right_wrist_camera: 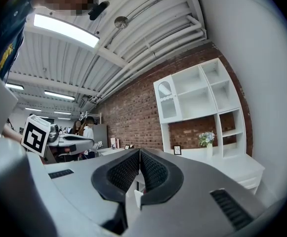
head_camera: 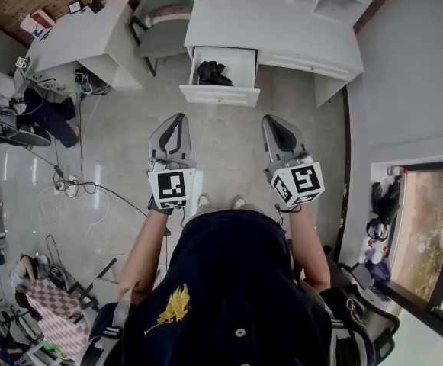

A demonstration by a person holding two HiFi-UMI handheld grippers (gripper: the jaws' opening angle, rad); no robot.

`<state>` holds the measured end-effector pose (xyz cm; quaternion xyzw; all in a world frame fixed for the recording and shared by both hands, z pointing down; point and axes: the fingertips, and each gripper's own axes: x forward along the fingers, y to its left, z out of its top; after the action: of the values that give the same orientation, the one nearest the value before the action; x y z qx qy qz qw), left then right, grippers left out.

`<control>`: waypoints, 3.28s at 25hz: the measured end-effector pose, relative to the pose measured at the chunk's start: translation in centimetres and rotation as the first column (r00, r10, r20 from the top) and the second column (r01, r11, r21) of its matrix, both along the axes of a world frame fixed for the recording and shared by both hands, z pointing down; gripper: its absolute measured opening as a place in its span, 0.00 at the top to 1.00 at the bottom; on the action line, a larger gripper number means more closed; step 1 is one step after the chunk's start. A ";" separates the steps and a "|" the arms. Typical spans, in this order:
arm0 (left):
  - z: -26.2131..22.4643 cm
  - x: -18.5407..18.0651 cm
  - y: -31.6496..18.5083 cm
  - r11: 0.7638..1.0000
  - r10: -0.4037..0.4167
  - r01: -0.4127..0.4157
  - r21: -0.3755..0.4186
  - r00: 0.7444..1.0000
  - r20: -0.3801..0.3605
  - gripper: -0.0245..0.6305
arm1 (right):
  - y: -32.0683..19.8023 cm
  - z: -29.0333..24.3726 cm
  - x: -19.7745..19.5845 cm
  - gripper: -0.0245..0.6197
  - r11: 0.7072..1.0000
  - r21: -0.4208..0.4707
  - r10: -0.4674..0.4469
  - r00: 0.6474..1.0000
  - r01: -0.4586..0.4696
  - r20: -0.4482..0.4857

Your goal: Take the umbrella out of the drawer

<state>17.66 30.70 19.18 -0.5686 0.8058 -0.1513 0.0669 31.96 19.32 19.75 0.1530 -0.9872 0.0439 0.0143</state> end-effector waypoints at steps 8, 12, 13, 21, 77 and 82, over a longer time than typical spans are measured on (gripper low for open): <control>0.6 2.2 -1.7 0.999 -0.024 0.024 -0.024 1.000 -0.003 0.94 | -2.5 0.7 1.8 0.92 0.999 -0.021 -0.024 1.000 0.024 0.008; 0.8 2.9 -2.1 0.998 -0.041 0.041 -0.046 0.999 0.008 0.94 | -3.3 1.2 2.2 0.92 0.998 -0.039 -0.043 0.999 0.044 0.023; 0.8 3.0 -2.1 0.998 -0.042 0.043 -0.051 0.999 0.012 0.94 | -3.4 1.3 2.3 0.92 0.998 -0.047 -0.044 0.999 0.045 0.027; 1.6 2.1 -0.4 0.992 -0.077 0.078 -0.096 0.997 0.011 0.94 | -2.0 3.2 0.9 0.92 0.991 -0.102 -0.082 0.997 0.083 0.016; 8.5 -30.6 -10.8 1.000 0.009 -0.006 0.015 0.982 -0.191 0.94 | -8.3 6.5 -31.5 0.92 0.994 -0.105 -0.061 0.971 0.037 -0.232; 9.1 -30.4 -11.4 0.999 0.031 -0.034 -0.012 0.981 -0.191 0.94 | -9.1 7.1 -30.9 0.92 0.991 -0.130 -0.029 0.973 -0.001 -0.229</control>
<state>-12.70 19.27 28.30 -0.5941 0.7979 -0.1012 -0.0125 1.08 10.22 26.83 0.1489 -0.9749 0.0897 0.1389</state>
